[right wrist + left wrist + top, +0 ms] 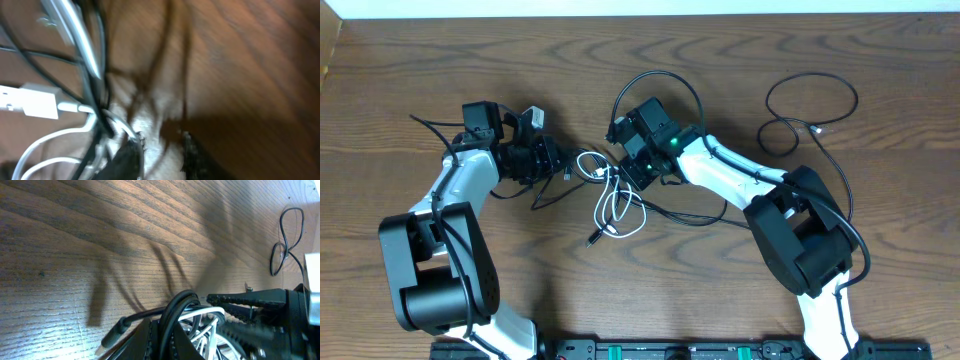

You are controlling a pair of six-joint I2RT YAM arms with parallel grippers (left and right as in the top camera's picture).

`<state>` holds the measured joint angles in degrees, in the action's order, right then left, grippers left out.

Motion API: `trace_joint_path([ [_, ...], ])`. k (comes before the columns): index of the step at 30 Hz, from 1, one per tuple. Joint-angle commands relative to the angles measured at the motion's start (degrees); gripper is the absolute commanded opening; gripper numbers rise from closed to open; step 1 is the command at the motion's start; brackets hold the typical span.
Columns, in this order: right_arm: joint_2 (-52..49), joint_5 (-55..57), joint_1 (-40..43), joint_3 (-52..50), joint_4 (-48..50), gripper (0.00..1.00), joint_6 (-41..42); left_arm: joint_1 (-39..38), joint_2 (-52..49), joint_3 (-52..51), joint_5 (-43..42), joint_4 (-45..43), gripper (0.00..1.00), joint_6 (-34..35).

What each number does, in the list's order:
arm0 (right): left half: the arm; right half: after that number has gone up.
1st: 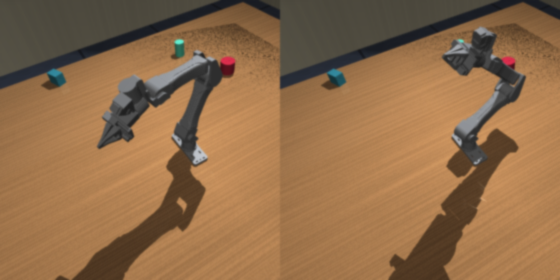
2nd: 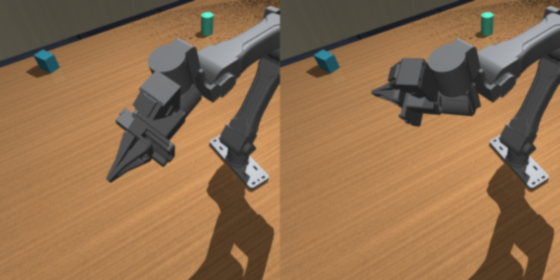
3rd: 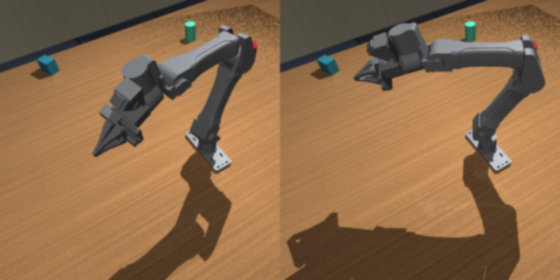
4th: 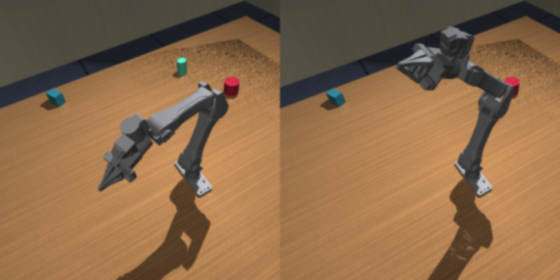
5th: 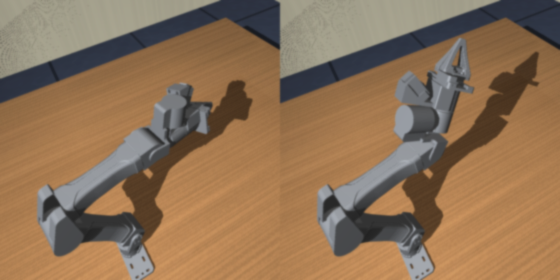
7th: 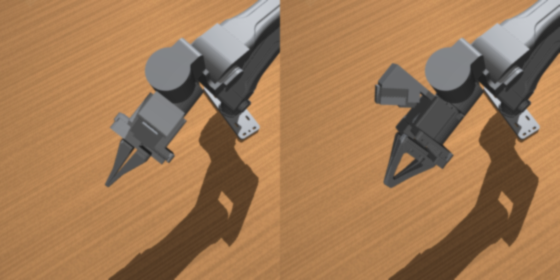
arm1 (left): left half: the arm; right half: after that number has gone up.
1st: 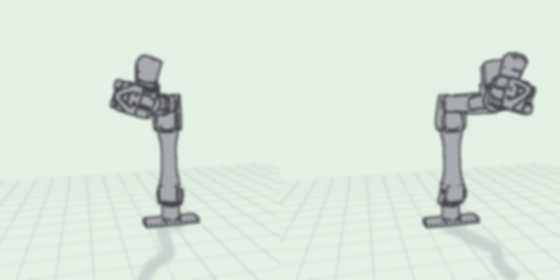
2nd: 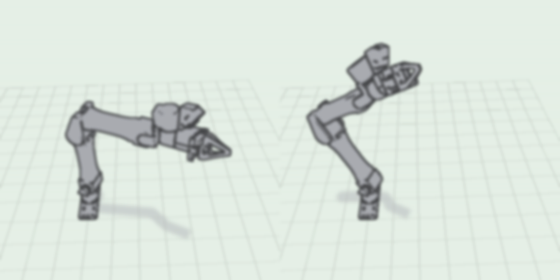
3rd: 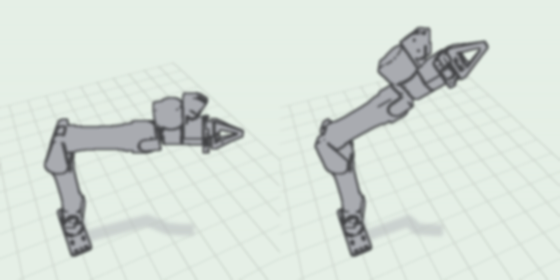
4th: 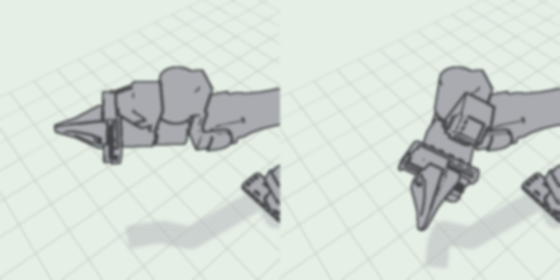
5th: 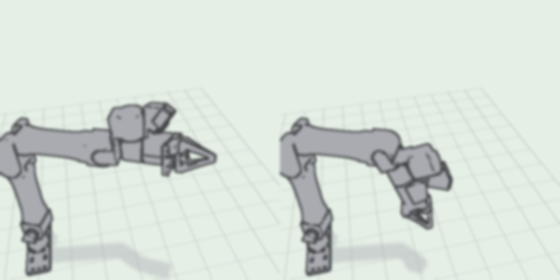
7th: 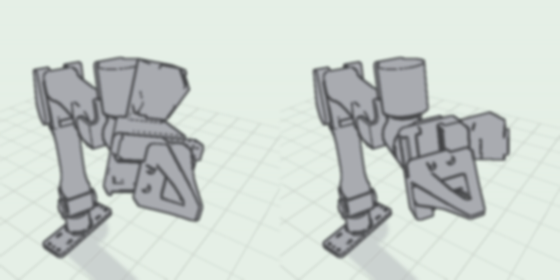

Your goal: Untangle cables

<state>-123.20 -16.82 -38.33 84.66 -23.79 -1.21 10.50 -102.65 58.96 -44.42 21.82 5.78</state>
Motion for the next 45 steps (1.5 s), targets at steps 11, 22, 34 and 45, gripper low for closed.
trace_joint_path([
  [11, 2.8, 29.6, 1.6, -0.1, 0.3, 0.01, 6.2, 0.3, -0.7, 0.2, 0.3, -0.1, 0.07, -0.1],
  [22, 6.4, 43.4, 1.9, -0.1, -1.9, 0.01, 7.0, 0.3, -0.7, 0.2, 0.3, -0.1, 0.08, -0.1],
  [34, 7.2, 36.6, 2.0, -0.1, -1.7, 0.15, 6.7, 0.3, -0.7, 0.2, 0.3, -0.1, 0.08, 0.0],
  [45, 8.6, 20.7, 2.3, 1.8, -0.3, 0.53, 1.7, 0.3, -0.7, 0.2, 0.3, -0.1, 0.08, 0.3],
])
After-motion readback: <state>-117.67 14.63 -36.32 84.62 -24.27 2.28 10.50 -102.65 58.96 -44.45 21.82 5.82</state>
